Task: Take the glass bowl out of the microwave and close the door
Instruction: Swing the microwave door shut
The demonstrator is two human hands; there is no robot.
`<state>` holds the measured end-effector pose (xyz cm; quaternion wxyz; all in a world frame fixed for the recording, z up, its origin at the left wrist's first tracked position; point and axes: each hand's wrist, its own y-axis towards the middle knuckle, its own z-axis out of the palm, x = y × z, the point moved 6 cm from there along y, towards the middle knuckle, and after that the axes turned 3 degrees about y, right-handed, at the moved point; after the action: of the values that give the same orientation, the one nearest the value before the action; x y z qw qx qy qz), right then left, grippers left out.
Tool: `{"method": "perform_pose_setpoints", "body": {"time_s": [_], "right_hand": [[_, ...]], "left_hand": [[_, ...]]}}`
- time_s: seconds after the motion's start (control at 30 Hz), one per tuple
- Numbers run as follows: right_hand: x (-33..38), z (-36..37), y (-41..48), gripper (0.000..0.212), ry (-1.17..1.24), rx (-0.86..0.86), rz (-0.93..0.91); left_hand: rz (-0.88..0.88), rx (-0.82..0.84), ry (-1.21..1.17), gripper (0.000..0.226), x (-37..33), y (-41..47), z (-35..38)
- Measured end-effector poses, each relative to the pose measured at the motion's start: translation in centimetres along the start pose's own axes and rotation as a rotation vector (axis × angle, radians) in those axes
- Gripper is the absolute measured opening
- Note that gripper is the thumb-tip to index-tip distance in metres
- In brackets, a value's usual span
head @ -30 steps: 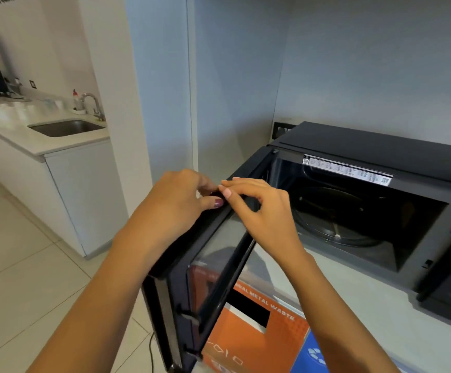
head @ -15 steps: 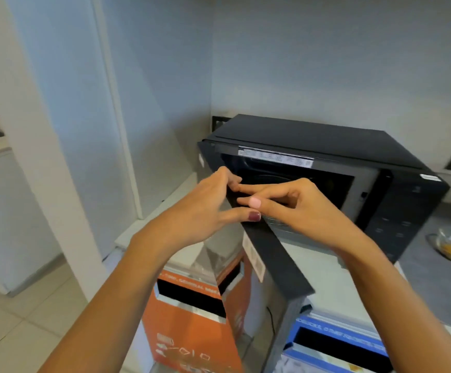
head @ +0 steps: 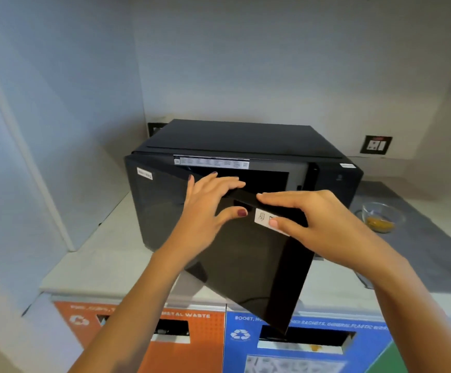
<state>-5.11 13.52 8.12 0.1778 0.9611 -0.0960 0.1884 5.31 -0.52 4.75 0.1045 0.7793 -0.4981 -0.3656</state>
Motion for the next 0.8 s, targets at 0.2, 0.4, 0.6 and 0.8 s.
{"method": "perform_pose_setpoints", "body": {"time_s": [0.2, 0.4, 0.6, 0.8], "right_hand": [[-3.3, 0.3, 1.1, 0.046, -0.127, -0.2, 0.217], [-6.1, 0.7, 3.4, 0.056, -0.284, -0.204, 0.276], [-8.2, 1.0, 5.7, 0.054, -0.34, -0.245, 0.171], [-9.6, 1.1, 7.5, 0.054, -0.352, -0.292, 0.143]], "left_hand": [[0.067, -0.169, 0.301, 0.042, -0.1, 2.7, 1.4], [0.059, -0.223, 0.422, 0.045, 0.7, 4.7, 3.3], [0.023, -0.224, 0.442, 0.049, 1.2, 6.5, 4.5], [0.007, -0.226, 0.455, 0.052, 1.8, 7.9, 5.0]]}}
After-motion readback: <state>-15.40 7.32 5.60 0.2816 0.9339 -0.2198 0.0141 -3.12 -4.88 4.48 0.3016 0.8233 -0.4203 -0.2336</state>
